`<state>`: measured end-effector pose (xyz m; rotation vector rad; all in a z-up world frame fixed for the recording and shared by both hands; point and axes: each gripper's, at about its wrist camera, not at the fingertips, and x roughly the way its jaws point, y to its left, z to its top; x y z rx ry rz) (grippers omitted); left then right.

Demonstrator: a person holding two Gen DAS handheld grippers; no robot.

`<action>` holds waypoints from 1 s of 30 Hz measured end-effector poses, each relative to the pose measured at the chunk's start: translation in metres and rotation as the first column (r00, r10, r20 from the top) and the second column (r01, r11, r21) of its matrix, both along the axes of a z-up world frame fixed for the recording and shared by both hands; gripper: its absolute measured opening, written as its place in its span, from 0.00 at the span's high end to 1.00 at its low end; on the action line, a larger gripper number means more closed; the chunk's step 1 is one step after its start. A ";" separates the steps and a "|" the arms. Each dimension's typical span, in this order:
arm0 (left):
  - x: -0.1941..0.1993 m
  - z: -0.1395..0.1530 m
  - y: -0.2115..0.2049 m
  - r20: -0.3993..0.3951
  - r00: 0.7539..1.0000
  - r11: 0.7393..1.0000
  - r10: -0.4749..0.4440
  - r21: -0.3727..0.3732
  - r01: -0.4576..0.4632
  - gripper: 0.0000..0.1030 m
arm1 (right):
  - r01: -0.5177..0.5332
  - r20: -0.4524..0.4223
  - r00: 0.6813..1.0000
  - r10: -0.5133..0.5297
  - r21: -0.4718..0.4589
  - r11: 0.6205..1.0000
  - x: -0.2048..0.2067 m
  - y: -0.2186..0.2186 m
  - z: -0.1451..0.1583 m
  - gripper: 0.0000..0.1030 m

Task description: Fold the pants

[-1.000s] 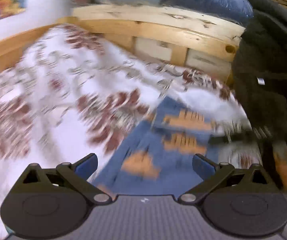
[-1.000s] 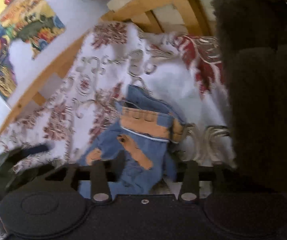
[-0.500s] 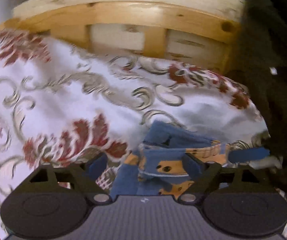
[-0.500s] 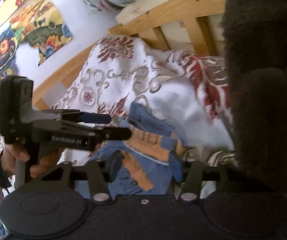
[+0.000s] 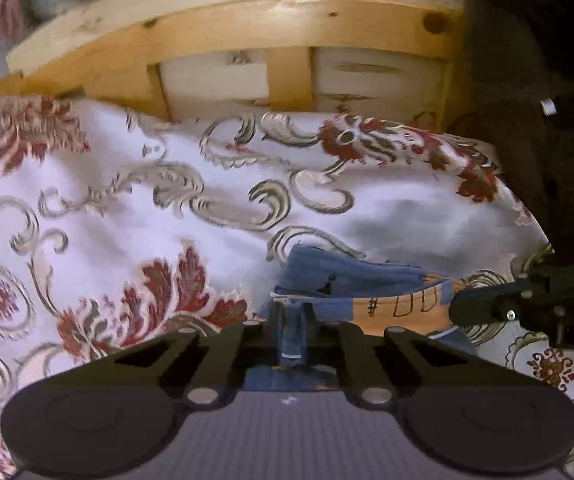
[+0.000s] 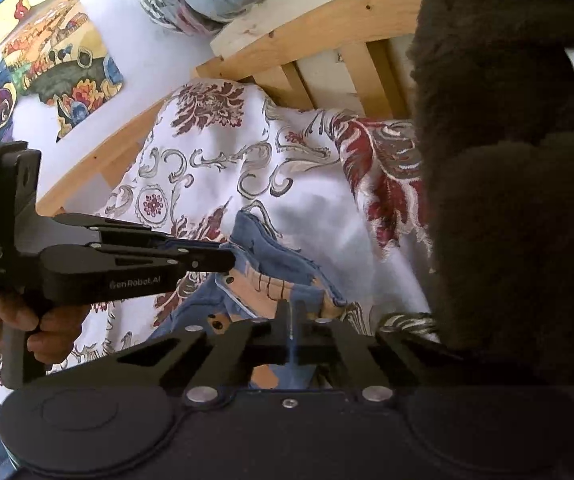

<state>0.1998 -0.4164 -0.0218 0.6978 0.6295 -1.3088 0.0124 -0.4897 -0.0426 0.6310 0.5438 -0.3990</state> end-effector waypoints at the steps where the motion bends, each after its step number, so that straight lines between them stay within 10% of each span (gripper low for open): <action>1: -0.004 0.002 0.000 0.020 1.000 1.000 -0.002 -0.005 0.002 0.92 | 0.001 0.005 1.000 -0.001 -0.002 1.000 -0.001 0.000 0.000 1.00; 14: -0.037 0.018 -0.011 0.206 0.976 0.997 -0.067 -0.030 0.075 0.92 | 0.017 -0.009 1.000 -0.017 0.003 1.000 -0.003 -0.002 0.001 0.87; 23: -0.038 0.023 -0.009 0.229 0.971 0.994 -0.067 -0.067 0.085 0.92 | 0.021 -0.008 1.000 -0.022 -0.162 0.987 0.001 0.008 0.012 0.65; 26: -0.039 0.021 -0.009 0.235 0.969 0.994 -0.074 -0.064 0.091 0.92 | -0.009 -0.035 0.999 0.001 -0.204 0.979 0.010 0.006 0.008 0.66; 30: -0.039 0.018 -0.011 0.233 0.970 0.994 -0.064 -0.067 0.082 0.92 | -0.007 -0.069 0.998 -0.008 -0.222 0.975 0.014 0.002 0.004 0.91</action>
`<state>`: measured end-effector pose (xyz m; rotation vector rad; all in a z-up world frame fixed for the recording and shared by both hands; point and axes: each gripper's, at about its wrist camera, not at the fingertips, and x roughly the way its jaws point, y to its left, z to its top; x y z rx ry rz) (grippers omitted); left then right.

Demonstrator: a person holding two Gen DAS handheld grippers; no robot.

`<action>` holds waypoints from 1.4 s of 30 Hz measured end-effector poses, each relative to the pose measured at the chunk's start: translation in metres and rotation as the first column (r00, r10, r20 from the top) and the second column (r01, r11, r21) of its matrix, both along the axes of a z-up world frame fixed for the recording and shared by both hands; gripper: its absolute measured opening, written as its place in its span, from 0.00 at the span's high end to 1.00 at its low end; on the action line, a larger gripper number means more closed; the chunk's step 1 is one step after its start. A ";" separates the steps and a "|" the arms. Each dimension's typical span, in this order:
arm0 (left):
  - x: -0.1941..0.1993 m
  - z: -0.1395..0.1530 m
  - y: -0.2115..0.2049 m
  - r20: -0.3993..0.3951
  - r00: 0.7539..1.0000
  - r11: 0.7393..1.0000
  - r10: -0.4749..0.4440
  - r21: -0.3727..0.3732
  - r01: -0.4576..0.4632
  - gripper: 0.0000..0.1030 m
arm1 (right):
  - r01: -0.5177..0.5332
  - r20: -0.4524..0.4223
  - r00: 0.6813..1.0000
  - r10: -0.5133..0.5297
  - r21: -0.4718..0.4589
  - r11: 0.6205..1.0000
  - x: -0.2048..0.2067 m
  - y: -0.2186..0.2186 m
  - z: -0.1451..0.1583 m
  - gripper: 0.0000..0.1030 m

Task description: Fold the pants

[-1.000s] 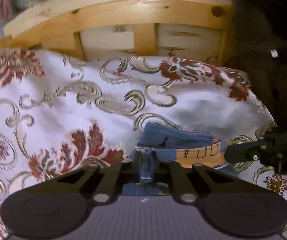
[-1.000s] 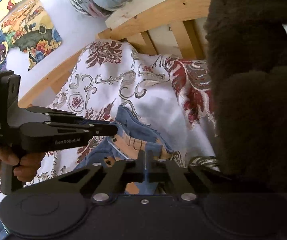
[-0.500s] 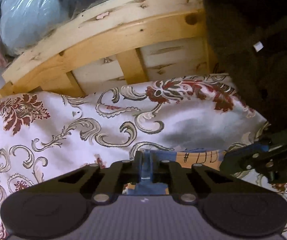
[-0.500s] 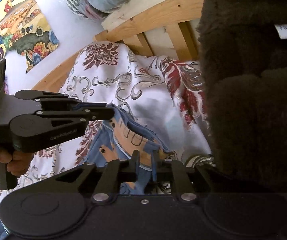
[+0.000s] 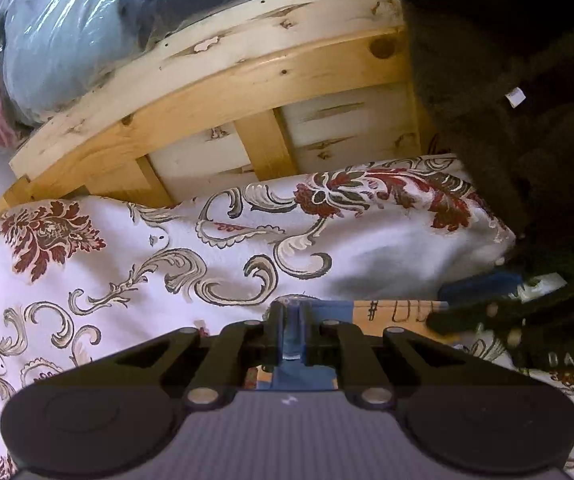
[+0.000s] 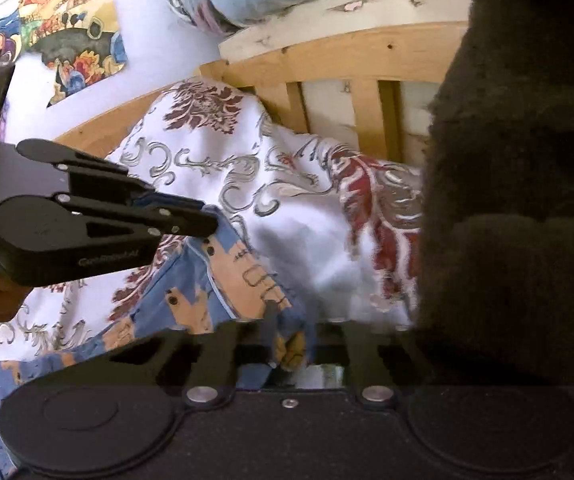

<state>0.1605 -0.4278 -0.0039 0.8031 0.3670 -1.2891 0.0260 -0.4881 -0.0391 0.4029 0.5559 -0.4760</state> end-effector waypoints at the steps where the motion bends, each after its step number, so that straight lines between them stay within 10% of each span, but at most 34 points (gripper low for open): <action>1: 0.000 0.000 0.000 -0.006 1.000 1.000 0.005 -0.004 -0.005 0.92 | 0.000 0.012 1.000 0.000 0.004 1.000 -0.002 -0.001 0.001 0.93; 8: -0.005 -0.011 -0.006 0.022 0.999 0.999 0.033 -0.009 -0.033 0.90 | -0.001 -0.076 0.997 -0.005 -0.070 0.998 0.003 0.006 0.002 0.83; 10: -0.004 -0.020 -0.011 0.032 0.998 0.999 0.051 0.002 -0.051 0.80 | -0.007 -0.087 0.996 0.001 -0.071 0.997 0.006 0.006 0.001 0.80; 14: 0.009 -0.008 0.003 -0.072 0.989 0.987 0.125 -0.089 -0.132 0.28 | -0.005 0.011 1.000 0.006 -0.130 0.992 -0.006 0.013 0.013 0.60; 18: 0.028 0.011 0.050 -0.200 0.959 0.951 0.199 -0.197 -0.238 0.19 | -0.078 0.133 0.987 0.088 -0.078 0.994 -0.017 0.012 0.019 0.60; 25: 0.044 -0.013 0.156 -0.386 0.846 0.887 0.368 -0.127 -0.443 0.18 | -0.243 0.093 0.966 0.239 0.031 0.970 0.004 0.015 0.010 0.61; 31: 0.048 -0.056 0.225 -0.398 0.737 0.813 0.546 0.041 -0.580 0.18 | -0.147 0.032 0.989 0.144 0.111 0.983 0.008 0.002 -0.002 0.56; 34: 0.053 -0.053 0.265 -0.465 0.662 0.773 0.588 0.079 -0.630 0.18 | -0.219 0.097 0.973 0.207 0.125 0.968 0.004 0.004 0.000 0.28; 37: 0.046 -0.031 0.304 -0.454 0.686 0.785 0.568 0.048 -0.618 0.08 | -0.272 0.141 0.955 0.261 0.064 0.960 0.002 0.018 0.011 0.03; 42: 0.044 -0.003 0.375 -0.326 0.737 0.778 0.593 -0.007 -0.629 0.00 | -0.487 0.038 0.873 0.486 0.029 0.873 0.040 0.073 0.013 0.01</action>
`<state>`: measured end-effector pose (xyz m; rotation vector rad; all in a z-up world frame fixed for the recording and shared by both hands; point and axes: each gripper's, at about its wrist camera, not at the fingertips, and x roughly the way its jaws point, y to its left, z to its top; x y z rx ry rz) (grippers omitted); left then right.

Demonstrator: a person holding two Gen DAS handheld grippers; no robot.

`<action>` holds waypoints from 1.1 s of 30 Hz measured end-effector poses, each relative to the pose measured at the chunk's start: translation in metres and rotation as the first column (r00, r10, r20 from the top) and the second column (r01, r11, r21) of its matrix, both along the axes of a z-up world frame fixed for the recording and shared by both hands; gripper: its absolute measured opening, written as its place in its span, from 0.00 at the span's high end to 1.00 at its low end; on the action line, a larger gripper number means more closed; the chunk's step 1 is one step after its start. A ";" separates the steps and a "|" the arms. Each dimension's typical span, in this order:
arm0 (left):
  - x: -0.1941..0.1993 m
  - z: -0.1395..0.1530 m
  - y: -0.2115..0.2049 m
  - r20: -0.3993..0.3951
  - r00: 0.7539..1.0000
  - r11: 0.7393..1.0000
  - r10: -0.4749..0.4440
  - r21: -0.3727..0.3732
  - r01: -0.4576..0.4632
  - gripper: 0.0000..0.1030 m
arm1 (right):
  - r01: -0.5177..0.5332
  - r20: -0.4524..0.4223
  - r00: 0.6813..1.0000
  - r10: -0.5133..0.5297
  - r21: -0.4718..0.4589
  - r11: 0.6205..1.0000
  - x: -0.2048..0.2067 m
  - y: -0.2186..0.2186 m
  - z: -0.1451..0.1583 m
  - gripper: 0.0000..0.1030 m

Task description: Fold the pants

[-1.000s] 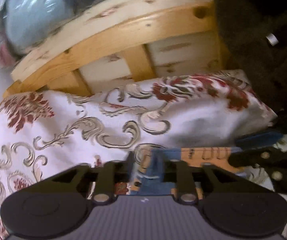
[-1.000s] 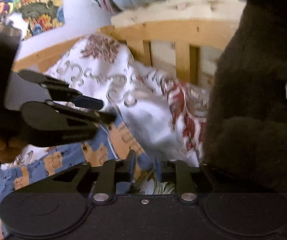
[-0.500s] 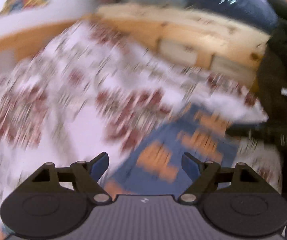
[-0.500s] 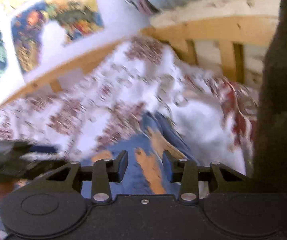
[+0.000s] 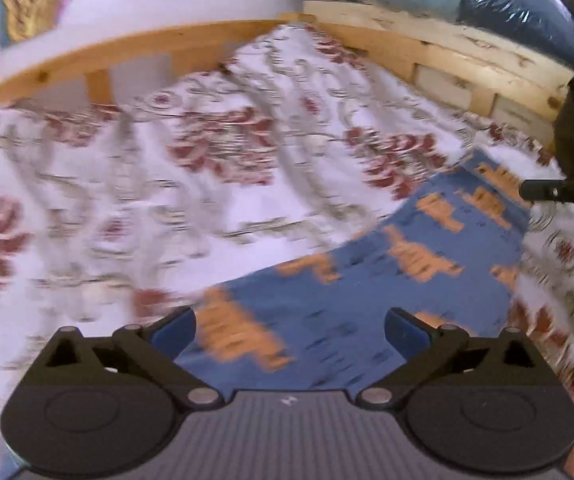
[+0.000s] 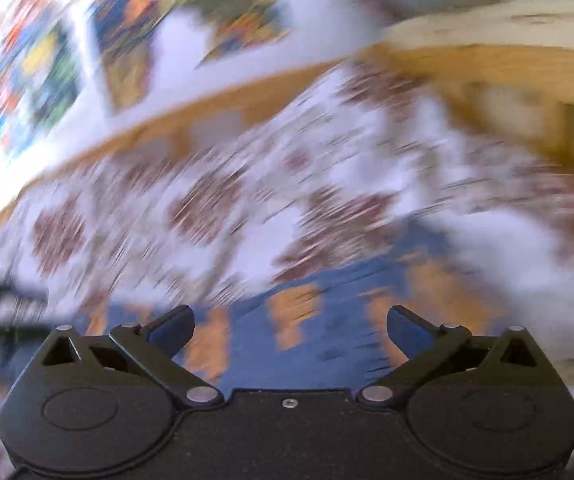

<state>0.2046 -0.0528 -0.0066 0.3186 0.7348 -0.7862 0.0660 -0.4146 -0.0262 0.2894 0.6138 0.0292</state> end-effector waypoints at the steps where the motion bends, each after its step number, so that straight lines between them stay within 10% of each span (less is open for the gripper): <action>1: 0.004 0.002 0.009 0.010 1.000 1.000 0.011 0.017 -0.011 0.00 | -0.073 -0.036 0.997 0.072 -0.028 0.997 0.013 0.018 -0.003 0.01; 7: 0.055 -0.003 0.033 0.014 0.998 0.995 0.063 0.073 -0.064 0.00 | -0.439 -0.110 0.899 0.425 -0.261 0.860 0.089 0.130 -0.006 0.01; 12: 0.092 -0.016 0.017 -0.065 0.997 0.999 -0.050 0.016 0.051 0.02 | -0.548 -0.163 0.836 0.523 -0.263 0.794 0.139 0.163 -0.010 0.01; 21: 0.117 -0.051 -0.025 -0.216 0.959 0.968 -0.186 0.128 0.217 0.85 | -0.435 -0.152 0.899 0.411 -0.187 0.881 0.131 0.117 -0.041 0.10; 33: 0.078 -0.059 -0.043 0.038 0.999 0.964 0.018 0.266 -0.027 0.83 | -0.235 -0.041 0.972 0.232 -0.249 0.939 0.106 0.100 -0.037 0.07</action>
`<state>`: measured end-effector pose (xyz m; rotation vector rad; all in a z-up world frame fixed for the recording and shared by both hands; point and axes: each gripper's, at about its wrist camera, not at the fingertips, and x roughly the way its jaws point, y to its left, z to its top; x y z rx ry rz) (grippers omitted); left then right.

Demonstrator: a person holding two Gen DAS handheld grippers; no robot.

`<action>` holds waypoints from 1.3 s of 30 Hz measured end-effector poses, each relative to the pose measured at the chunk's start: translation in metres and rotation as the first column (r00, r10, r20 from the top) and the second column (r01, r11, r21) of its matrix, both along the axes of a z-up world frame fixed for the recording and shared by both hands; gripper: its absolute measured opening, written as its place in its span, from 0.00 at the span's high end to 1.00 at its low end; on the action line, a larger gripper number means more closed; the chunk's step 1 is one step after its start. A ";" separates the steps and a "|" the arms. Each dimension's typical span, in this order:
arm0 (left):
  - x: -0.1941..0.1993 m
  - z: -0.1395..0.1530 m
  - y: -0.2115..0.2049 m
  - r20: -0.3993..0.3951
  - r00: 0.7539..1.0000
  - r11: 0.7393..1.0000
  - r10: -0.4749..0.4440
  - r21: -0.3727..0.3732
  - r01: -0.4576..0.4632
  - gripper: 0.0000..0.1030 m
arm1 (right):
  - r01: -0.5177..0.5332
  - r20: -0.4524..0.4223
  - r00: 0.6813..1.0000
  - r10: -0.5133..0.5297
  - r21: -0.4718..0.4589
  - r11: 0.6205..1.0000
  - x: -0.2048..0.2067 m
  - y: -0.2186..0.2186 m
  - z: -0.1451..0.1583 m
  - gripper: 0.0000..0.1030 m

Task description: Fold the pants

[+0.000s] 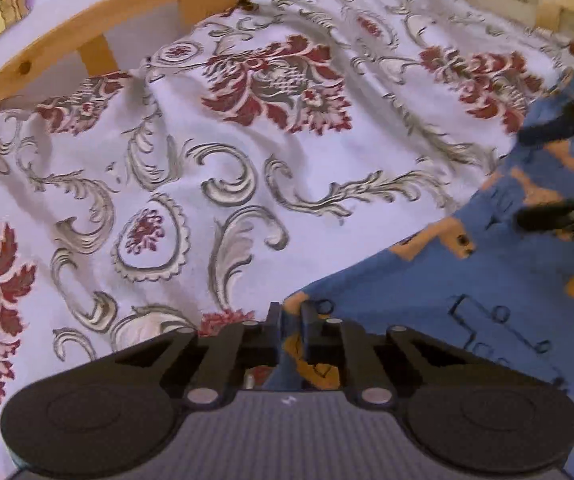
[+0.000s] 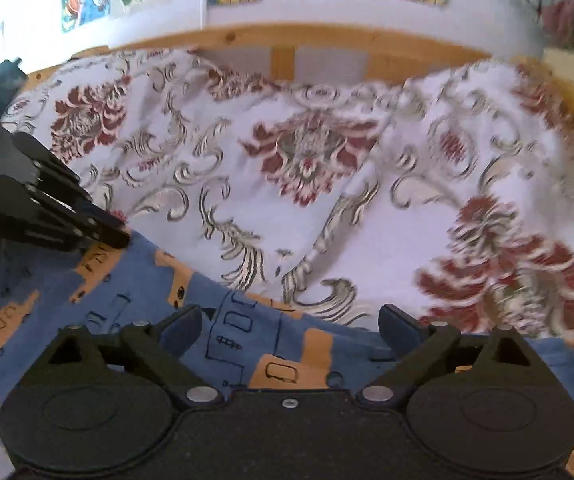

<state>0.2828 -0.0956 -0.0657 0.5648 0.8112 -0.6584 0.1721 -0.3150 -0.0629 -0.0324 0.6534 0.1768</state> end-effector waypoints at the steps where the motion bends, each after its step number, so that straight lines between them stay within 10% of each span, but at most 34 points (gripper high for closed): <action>1: 0.001 0.000 0.002 0.003 1.000 1.000 0.010 0.000 -0.010 0.80 | 0.000 -0.007 1.000 0.000 0.001 1.000 -0.003 -0.003 0.001 0.07; 4: 0.010 0.000 0.008 -0.025 0.996 0.996 0.085 -0.014 -0.085 0.63 | 0.074 -0.116 0.991 -0.070 0.035 0.997 0.006 -0.022 -0.018 0.09; 6: 0.014 0.003 0.009 -0.013 0.991 0.991 0.136 -0.004 -0.136 0.39 | 0.087 -0.088 0.993 -0.078 0.101 0.991 0.001 -0.036 -0.020 0.10; 13: 0.005 0.042 0.013 0.033 0.973 0.971 0.228 -0.081 -0.224 0.04 | 0.196 -0.010 0.981 -0.196 0.093 0.976 -0.047 -0.055 0.039 0.01; 20: -0.022 0.080 -0.056 0.099 0.981 0.978 0.166 -0.144 -0.151 0.00 | 0.553 -0.087 0.830 -0.552 0.261 0.791 -0.124 -0.111 0.064 0.01; 27: -0.059 0.094 -0.182 0.091 0.988 0.971 -0.126 -0.193 0.141 0.00 | 0.536 -0.098 0.841 -0.532 0.286 0.795 -0.153 -0.155 0.052 0.01; 33: -0.076 0.073 -0.291 0.069 0.887 0.876 -0.457 -0.141 0.462 0.00 | 0.452 -0.043 0.890 -0.453 0.204 0.868 -0.151 -0.160 0.039 0.06; 39: -0.076 0.045 -0.350 0.088 0.800 0.802 -0.593 -0.019 0.597 0.05 | 0.486 -0.015 0.871 -0.491 0.179 0.856 -0.147 -0.167 0.029 0.26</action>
